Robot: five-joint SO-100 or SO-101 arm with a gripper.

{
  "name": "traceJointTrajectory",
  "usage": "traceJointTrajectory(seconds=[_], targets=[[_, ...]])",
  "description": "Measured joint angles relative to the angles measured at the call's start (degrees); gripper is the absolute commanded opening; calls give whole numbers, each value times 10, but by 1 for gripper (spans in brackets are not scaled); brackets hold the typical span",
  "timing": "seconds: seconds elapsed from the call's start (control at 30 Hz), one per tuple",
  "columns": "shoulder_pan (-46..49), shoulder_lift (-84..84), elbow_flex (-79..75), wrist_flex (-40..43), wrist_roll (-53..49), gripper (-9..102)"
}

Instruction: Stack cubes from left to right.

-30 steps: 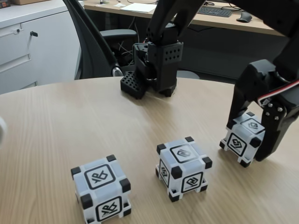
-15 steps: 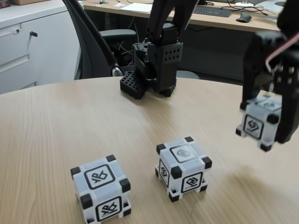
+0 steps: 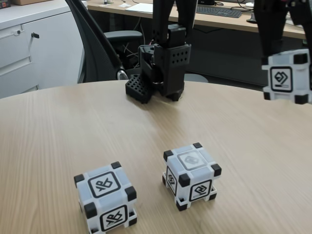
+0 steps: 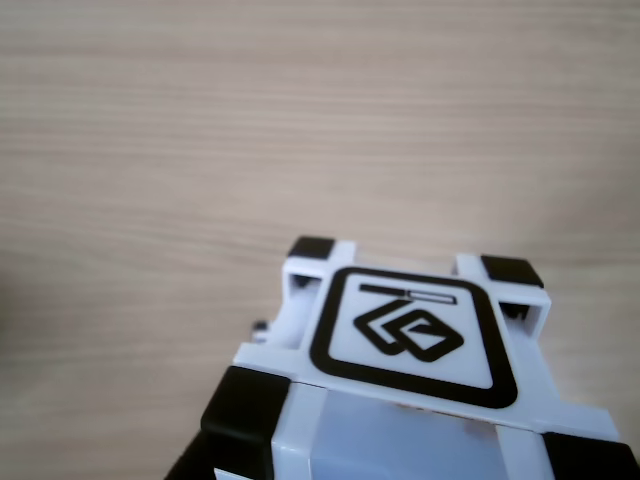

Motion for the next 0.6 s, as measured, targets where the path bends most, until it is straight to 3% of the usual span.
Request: traceJointTrajectory(seconds=[0.23, 0.6], targets=[[25, 0, 0, 3, -16, 0], [217, 0, 0, 3, -99, 0]])
